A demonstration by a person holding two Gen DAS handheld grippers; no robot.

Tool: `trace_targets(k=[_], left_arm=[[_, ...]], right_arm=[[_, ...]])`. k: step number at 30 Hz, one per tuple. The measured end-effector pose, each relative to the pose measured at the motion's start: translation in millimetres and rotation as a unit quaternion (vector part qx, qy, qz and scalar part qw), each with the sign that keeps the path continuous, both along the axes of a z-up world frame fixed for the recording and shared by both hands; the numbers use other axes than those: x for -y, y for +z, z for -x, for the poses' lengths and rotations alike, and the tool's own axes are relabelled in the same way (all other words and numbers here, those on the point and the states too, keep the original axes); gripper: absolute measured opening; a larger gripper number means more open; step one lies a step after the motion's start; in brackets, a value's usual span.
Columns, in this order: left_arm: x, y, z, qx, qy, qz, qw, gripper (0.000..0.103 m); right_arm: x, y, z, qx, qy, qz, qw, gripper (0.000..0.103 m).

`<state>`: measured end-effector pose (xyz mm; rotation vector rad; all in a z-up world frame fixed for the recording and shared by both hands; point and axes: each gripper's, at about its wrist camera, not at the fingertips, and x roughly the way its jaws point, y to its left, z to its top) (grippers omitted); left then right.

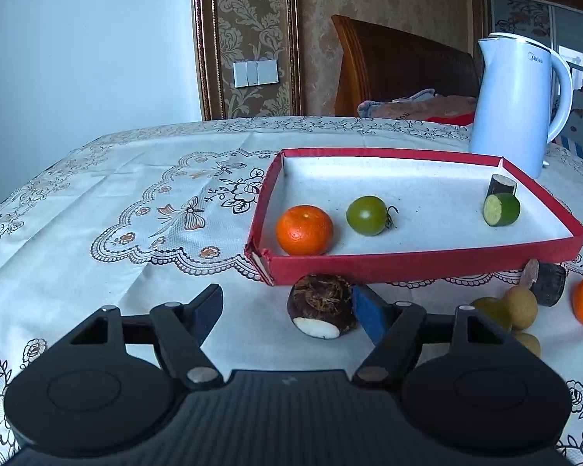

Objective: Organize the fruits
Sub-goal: 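Withdraw both tools from the tray toward the produce beside it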

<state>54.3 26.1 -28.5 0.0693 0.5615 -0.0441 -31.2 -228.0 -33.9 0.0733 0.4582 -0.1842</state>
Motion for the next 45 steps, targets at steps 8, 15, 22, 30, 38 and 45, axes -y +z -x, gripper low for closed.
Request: trace_targets(k=[8, 15, 22, 30, 38, 45], left_arm=[[-2.7, -0.4, -1.0, -0.002, 0.002, 0.011, 0.9999, 0.075], [-1.8, 0.1, -2.4, 0.0, 0.005, 0.009, 1.0, 0.076], [-5.4, 2.3, 2.7, 0.013, 0.011, 0.014, 0.9998, 0.076], [0.0, 0.2, -0.7, 0.007, 0.009, -0.001, 0.9999, 0.076], [7.2, -0.7, -7.1, 0.003, 0.009, -0.015, 0.9998, 0.079], [6.7, -3.9, -12.9, -0.017, 0.002, -0.009, 0.9998, 0.08]], right_arm=[[-1.0, -0.2, -5.2, -0.013, 0.008, 0.0, 1.0, 0.095], [-1.0, -1.8, -9.1, -0.017, 0.01, -0.006, 1.0, 0.094], [-4.1, -2.3, -10.5, -0.024, 0.013, 0.005, 1.0, 0.094], [-3.2, -2.7, -18.1, -0.038, 0.017, -0.004, 0.999, 0.094], [-1.8, -5.1, -27.5, -0.056, 0.019, -0.021, 0.998, 0.094], [-5.0, -5.7, -35.9, -0.067, 0.024, -0.024, 0.997, 0.093]])
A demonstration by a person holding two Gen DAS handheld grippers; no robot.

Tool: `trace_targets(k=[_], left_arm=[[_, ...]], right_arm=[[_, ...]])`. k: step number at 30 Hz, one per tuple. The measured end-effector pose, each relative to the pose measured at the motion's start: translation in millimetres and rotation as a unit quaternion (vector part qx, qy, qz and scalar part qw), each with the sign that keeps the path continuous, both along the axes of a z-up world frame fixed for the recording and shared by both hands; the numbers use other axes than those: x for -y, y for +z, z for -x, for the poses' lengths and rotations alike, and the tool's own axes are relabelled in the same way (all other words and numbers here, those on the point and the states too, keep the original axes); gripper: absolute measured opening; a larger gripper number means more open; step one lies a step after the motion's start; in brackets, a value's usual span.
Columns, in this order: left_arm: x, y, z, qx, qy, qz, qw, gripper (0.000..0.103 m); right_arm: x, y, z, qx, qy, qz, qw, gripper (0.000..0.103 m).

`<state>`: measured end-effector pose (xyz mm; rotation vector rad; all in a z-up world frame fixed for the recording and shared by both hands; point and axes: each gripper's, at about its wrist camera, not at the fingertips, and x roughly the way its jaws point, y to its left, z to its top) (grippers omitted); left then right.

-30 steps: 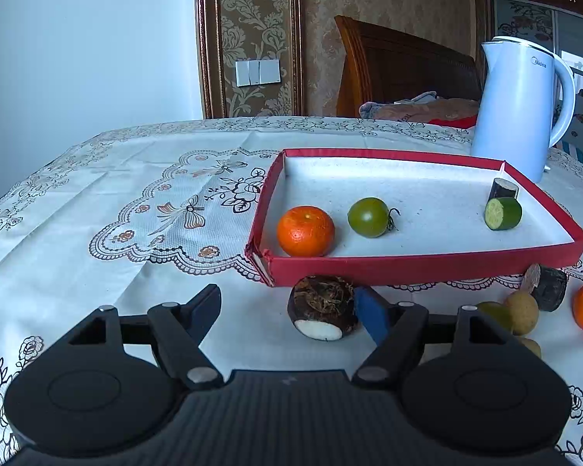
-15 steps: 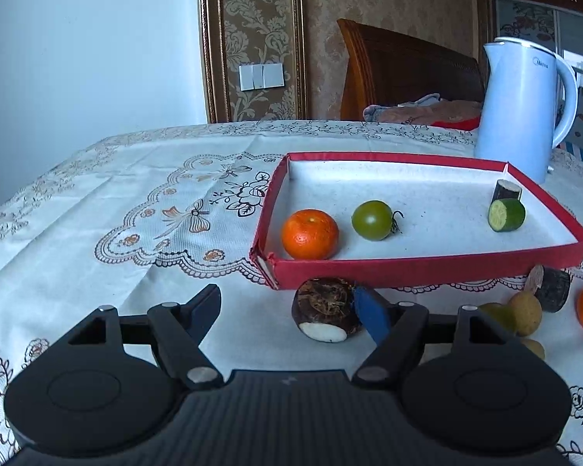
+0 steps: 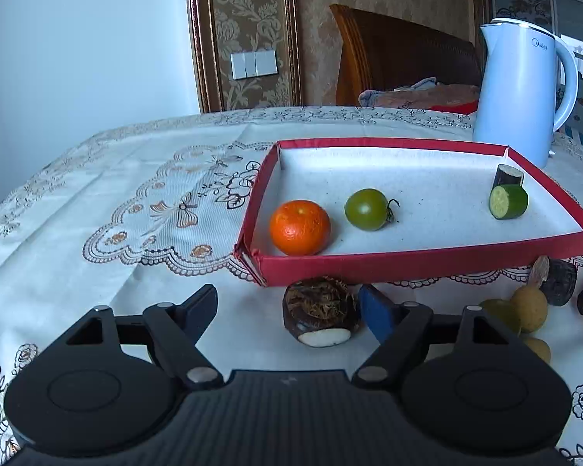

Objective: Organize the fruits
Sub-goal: 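Withdraw both tools from the tray toward the produce beside it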

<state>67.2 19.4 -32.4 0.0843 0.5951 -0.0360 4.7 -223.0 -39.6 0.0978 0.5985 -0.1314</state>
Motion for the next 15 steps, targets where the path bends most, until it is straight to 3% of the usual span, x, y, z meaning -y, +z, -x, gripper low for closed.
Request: trace_targets(k=[15], left_arm=[[-2.7, -4.6, -4.2, -0.019, -0.001, 0.011, 0.9998, 0.08]], right_arm=[[-1.0, 0.3, 2.8, 0.008, -0.006, 0.006, 1.0, 0.093]])
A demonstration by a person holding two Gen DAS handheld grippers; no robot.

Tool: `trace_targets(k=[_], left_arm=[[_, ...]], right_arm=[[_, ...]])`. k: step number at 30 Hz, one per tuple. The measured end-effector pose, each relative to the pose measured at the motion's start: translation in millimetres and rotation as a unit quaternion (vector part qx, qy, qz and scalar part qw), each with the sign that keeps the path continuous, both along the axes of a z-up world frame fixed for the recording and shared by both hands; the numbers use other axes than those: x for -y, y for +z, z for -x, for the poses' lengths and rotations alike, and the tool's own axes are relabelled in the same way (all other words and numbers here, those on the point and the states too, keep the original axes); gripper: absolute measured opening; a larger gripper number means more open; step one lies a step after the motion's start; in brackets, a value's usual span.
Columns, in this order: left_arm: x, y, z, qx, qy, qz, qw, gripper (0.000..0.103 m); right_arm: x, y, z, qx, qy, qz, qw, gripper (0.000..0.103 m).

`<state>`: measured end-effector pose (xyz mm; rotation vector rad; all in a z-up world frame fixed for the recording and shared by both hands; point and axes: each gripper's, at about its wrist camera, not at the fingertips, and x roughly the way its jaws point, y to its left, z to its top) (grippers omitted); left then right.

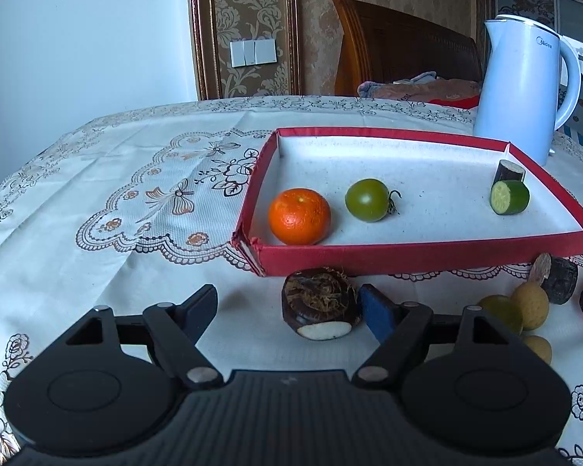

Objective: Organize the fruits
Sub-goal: 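Withdraw both tools from the tray toward the produce beside it, then grasp the brown round fruit with the left tool while the right tool grasps the mandarin orange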

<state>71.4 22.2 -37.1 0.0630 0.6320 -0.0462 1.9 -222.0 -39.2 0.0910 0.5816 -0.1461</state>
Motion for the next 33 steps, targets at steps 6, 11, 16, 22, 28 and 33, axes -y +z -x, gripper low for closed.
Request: trace_targets(k=[6, 11, 16, 22, 28, 33], left_arm=[[0.6, -1.2, -1.5, -0.005, -0.003, 0.003, 1.0, 0.08], [-2.0, -2.2, -3.1, -0.008, -0.002, 0.011, 0.9999, 0.08], [-2.0, -2.8, -3.7, -0.007, -0.004, 0.009, 0.9999, 0.079], [1.0, -1.0, -0.1, 0.003, -0.009, 0.005, 0.9999, 0.079], [0.8, -1.8, -0.2, -0.004, -0.017, 0.011, 0.9998, 0.068], [2.1, -1.3, 2.2, -0.001, -0.024, 0.011, 0.9997, 0.058]], right_arm=[[-1.7, -1.0, -2.5, -0.009, 0.001, 0.006, 1.0, 0.089], [-4.2, -1.6, -4.9, -0.016, 0.003, 0.009, 1.0, 0.078], [-4.7, -1.9, -6.0, -0.017, 0.009, 0.006, 1.0, 0.069], [-5.6, -1.5, -6.3, -0.018, 0.014, 0.006, 1.0, 0.062], [-7.4, -1.9, -6.8, -0.019, 0.018, 0.01, 1.0, 0.057], [-9.1, -1.8, -7.1, -0.02, 0.022, 0.013, 0.999, 0.055]])
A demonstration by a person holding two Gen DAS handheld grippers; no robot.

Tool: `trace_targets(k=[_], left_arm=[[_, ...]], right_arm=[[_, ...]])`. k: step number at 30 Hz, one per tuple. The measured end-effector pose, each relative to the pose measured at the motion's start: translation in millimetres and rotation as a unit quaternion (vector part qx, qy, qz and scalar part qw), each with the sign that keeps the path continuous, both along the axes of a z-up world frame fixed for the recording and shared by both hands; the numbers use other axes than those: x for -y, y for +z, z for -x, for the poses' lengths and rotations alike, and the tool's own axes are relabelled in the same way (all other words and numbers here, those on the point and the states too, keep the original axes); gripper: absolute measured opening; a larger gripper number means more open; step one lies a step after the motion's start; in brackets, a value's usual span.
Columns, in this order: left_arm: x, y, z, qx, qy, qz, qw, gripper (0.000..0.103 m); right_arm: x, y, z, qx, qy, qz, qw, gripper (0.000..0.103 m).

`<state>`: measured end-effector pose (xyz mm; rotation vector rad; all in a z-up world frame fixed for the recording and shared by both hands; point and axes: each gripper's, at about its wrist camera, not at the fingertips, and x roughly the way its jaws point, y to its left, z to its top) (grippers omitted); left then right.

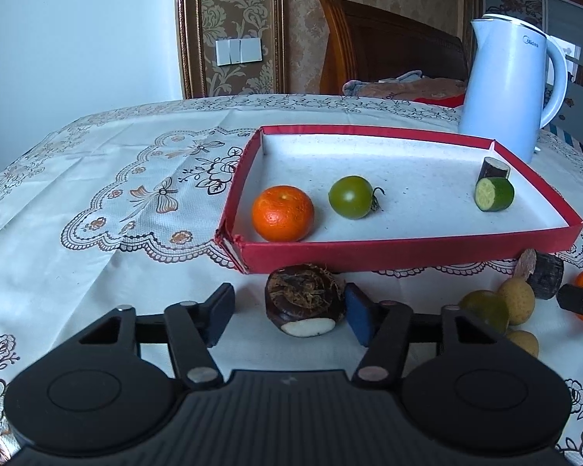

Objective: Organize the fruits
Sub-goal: 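Grasp the brown round fruit with the left tool while the right tool grasps the mandarin orange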

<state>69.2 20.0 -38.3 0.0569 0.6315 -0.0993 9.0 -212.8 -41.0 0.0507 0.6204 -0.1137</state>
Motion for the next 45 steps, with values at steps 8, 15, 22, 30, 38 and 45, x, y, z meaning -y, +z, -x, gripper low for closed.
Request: trace_targets(k=[8, 15, 22, 30, 38, 45], left_arm=[[1.6, 1.4, 3.2, 0.004, -0.005, 0.003, 1.0, 0.041], [0.0, 2.1, 4.0, 0.004, -0.007, 0.007, 0.9999, 0.041], [-1.1, 2.3, 3.3, 0.005, -0.008, 0.007, 0.9999, 0.041], [-1.0, 2.1, 4.1, 0.006, -0.007, 0.006, 0.9999, 0.041], [-0.7, 2.8, 5.7, 0.009, -0.003, 0.004, 0.9999, 0.041], [-0.6, 3.4, 7.1, 0.011, -0.003, 0.007, 0.9999, 0.041]], right_arm=[[0.8, 0.2, 0.4, 0.003, 0.0, -0.005, 1.0, 0.041], [1.4, 0.1, 0.6, 0.005, 0.0, -0.006, 1.0, 0.04], [2.2, 0.3, 0.4, 0.007, -0.001, -0.003, 1.0, 0.04], [0.4, 1.5, 3.2, 0.012, -0.006, 0.001, 1.0, 0.04], [1.6, 4.1, 7.4, 0.024, -0.011, 0.001, 1.0, 0.04], [0.3, 5.3, 10.2, 0.029, -0.009, -0.004, 1.0, 0.04]])
